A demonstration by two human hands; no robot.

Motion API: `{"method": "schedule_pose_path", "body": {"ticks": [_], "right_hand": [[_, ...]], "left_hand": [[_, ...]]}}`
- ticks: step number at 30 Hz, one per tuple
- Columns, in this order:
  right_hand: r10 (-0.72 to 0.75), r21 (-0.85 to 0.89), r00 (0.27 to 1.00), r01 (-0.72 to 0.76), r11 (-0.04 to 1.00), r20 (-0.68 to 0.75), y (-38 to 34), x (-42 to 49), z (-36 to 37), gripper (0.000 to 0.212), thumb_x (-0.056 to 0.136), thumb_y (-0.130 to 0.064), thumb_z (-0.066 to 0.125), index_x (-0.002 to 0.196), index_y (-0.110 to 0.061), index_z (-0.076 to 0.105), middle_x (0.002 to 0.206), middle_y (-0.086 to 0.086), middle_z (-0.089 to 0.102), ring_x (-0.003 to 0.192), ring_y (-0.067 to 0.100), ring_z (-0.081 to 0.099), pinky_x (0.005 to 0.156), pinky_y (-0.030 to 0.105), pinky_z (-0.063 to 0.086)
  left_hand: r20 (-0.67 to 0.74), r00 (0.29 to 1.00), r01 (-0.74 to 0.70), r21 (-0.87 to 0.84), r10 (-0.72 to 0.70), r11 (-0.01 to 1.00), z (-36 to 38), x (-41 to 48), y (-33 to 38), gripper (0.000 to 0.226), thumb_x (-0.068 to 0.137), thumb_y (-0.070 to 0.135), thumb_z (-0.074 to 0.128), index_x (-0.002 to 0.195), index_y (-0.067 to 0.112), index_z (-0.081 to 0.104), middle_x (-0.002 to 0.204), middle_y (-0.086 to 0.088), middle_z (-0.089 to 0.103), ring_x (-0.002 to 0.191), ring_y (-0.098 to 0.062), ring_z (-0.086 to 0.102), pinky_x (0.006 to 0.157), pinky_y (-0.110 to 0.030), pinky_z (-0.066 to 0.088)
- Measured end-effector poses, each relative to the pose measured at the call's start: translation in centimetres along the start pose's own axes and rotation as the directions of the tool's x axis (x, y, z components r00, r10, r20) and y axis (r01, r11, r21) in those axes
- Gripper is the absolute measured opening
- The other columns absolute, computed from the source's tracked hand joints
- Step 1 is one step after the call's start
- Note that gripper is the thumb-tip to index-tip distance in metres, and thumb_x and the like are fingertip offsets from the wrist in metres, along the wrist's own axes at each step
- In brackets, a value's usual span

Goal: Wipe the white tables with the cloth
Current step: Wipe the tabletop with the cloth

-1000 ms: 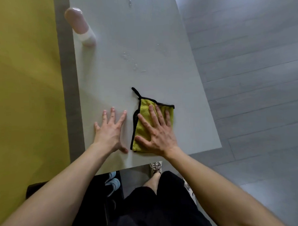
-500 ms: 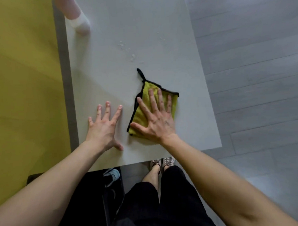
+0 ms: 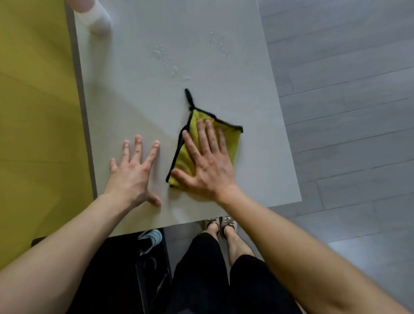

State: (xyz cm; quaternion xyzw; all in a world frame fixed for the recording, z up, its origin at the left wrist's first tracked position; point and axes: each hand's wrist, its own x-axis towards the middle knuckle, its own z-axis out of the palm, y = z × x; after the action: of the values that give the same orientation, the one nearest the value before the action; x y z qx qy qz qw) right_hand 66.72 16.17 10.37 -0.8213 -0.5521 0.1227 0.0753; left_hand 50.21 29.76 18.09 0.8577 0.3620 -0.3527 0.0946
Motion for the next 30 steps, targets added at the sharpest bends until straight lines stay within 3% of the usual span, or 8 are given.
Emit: {"method": "schedule_pose_path", "body": {"ticks": [4, 8, 11, 15, 19, 23, 26, 30], "right_hand": [[-0.172, -0.018, 0.984, 0.173, 0.985, 0.051, 5.1, -7.8, -0.8, 0.091, 0.100, -0.081, 0.043, 0.174, -0.034, 0.018, 0.183, 0.010, -0.001, 0.169, 0.032, -0.006, 0.133, 0.061, 0.012], [0.139, -0.091, 0.990, -0.138, 0.986, -0.004, 13.3, -3.8, -3.5, 0.093, 0.099, -0.087, 0.033, 0.174, -0.035, 0.015, 0.183, 0.011, -0.006, 0.169, 0.031, -0.011, 0.134, 0.062, 0.008], [0.299, -0.024, 0.952, -0.302, 0.953, -0.068, 10.5, 3.0, -3.1, 0.095, 0.098, -0.087, 0.028, 0.175, -0.032, 0.015, 0.181, 0.019, -0.007, 0.168, 0.037, -0.011, 0.134, 0.062, 0.000], [-0.068, 0.005, 0.998, 0.067, 0.998, 0.011, 1.8, 0.0, -0.5, 0.084, 0.102, -0.070, 0.043, 0.174, -0.031, 0.021, 0.182, 0.017, -0.004, 0.169, 0.035, -0.009, 0.135, 0.058, 0.003], [-0.264, 0.000, 0.964, 0.264, 0.964, 0.040, 6.3, -8.8, -0.5, 0.084, 0.100, -0.061, 0.057, 0.173, -0.035, 0.025, 0.183, 0.009, 0.002, 0.170, 0.030, -0.003, 0.135, 0.058, 0.011], [0.036, -0.054, 0.997, -0.039, 0.998, -0.068, 13.8, -3.8, -3.1, 0.078, 0.103, -0.060, 0.053, 0.172, -0.035, 0.026, 0.183, 0.008, 0.004, 0.170, 0.028, -0.001, 0.135, 0.058, 0.011], [0.226, -0.011, 0.969, -0.228, 0.974, -0.100, 12.8, 4.1, -3.7, 0.077, 0.103, -0.066, 0.039, 0.172, -0.033, 0.027, 0.183, 0.012, 0.005, 0.169, 0.032, -0.001, 0.135, 0.058, 0.004], [0.144, 0.019, 0.983, -0.142, 0.990, -0.112, 8.4, 2.0, -1.9, 0.081, 0.101, -0.063, 0.047, 0.173, -0.031, 0.027, 0.182, 0.014, 0.006, 0.169, 0.034, 0.000, 0.135, 0.059, 0.006]], "left_hand": [[0.013, 1.000, 0.004, -0.002, -0.004, 1.000, -0.4, 0.0, 0.5, 0.176, 0.047, 0.076, 0.095, 0.161, 0.043, -0.036, 0.175, -0.010, -0.033, 0.164, -0.045, -0.020, 0.127, -0.074, 0.022], [0.028, 1.000, 0.009, 0.010, -0.009, 1.000, -0.5, 0.2, 1.1, 0.176, 0.048, 0.075, 0.095, 0.162, 0.041, -0.035, 0.174, -0.013, -0.034, 0.163, -0.048, -0.020, 0.127, -0.075, 0.022], [0.033, 0.999, 0.015, 0.027, -0.016, 1.000, -0.3, 0.2, 1.0, 0.177, 0.049, 0.074, 0.095, 0.162, 0.039, -0.036, 0.174, -0.015, -0.035, 0.162, -0.048, -0.020, 0.127, -0.075, 0.022], [0.040, 0.999, 0.004, 0.072, -0.007, 0.997, -0.3, 0.2, 0.9, 0.176, 0.053, 0.075, 0.094, 0.162, 0.034, -0.037, 0.174, -0.021, -0.031, 0.163, -0.053, -0.015, 0.125, -0.073, 0.028], [0.018, 0.999, -0.032, 0.066, 0.030, 0.997, -0.5, 0.1, 1.5, 0.176, 0.050, 0.070, 0.098, 0.157, 0.047, -0.040, 0.173, -0.027, -0.029, 0.161, -0.058, -0.011, 0.122, -0.076, 0.032], [-0.008, 0.999, -0.053, 0.057, 0.054, 0.997, -0.5, 0.4, 1.2, 0.173, 0.051, 0.067, 0.099, 0.150, 0.059, -0.042, 0.172, -0.029, -0.028, 0.160, -0.059, -0.012, 0.120, -0.077, 0.033], [-0.010, 0.998, -0.053, 0.050, 0.054, 0.997, -0.3, 0.6, 1.0, 0.172, 0.051, 0.066, 0.100, 0.150, 0.061, -0.041, 0.172, -0.028, -0.029, 0.160, -0.058, -0.013, 0.121, -0.077, 0.032], [0.001, 0.999, -0.046, 0.047, 0.046, 0.998, -0.5, 0.7, 1.1, 0.172, 0.051, 0.065, 0.100, 0.150, 0.061, -0.040, 0.172, -0.029, -0.029, 0.160, -0.059, -0.015, 0.121, -0.078, 0.030]]}}
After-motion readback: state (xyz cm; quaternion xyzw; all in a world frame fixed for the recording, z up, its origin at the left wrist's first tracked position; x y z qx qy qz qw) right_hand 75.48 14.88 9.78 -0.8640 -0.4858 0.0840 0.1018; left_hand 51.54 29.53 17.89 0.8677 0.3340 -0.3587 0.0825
